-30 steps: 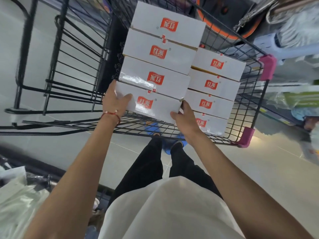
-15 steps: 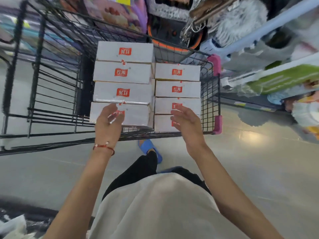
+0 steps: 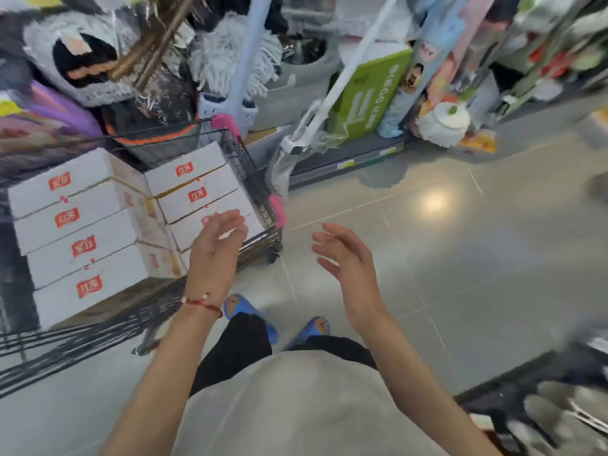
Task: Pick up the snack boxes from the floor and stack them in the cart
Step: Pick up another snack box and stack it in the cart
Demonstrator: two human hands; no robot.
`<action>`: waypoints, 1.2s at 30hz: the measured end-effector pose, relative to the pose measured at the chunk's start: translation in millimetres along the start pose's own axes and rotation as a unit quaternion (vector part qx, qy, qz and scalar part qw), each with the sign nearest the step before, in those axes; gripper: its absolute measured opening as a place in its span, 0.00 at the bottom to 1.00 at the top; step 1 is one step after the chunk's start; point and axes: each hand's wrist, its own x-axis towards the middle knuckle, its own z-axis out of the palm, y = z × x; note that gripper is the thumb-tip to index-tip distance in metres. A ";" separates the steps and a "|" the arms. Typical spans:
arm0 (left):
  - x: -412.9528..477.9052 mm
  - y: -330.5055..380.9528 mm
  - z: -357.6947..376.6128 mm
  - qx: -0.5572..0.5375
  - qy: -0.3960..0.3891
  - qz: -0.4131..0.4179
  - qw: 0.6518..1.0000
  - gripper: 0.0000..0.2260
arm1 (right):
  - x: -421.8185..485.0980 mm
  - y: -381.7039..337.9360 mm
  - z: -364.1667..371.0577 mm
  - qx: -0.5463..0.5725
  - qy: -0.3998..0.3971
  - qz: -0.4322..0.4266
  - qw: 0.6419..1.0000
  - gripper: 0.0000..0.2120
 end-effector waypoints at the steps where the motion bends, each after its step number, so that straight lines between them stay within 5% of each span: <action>1: -3.4 4.3 18.9 0.009 -0.024 0.005 1.000 0.10 | -2.8 -3.2 -18.3 0.014 0.022 -0.005 1.000 0.15; 16: -29.9 73.8 313.6 0.097 -0.368 0.079 0.921 0.10 | -5.3 -30.4 -264.2 0.195 0.326 -0.072 0.922 0.11; 36: -37.6 193.8 760.6 0.163 -0.572 0.107 0.797 0.09 | 107.0 -188.0 -569.4 0.271 0.521 -0.102 0.803 0.07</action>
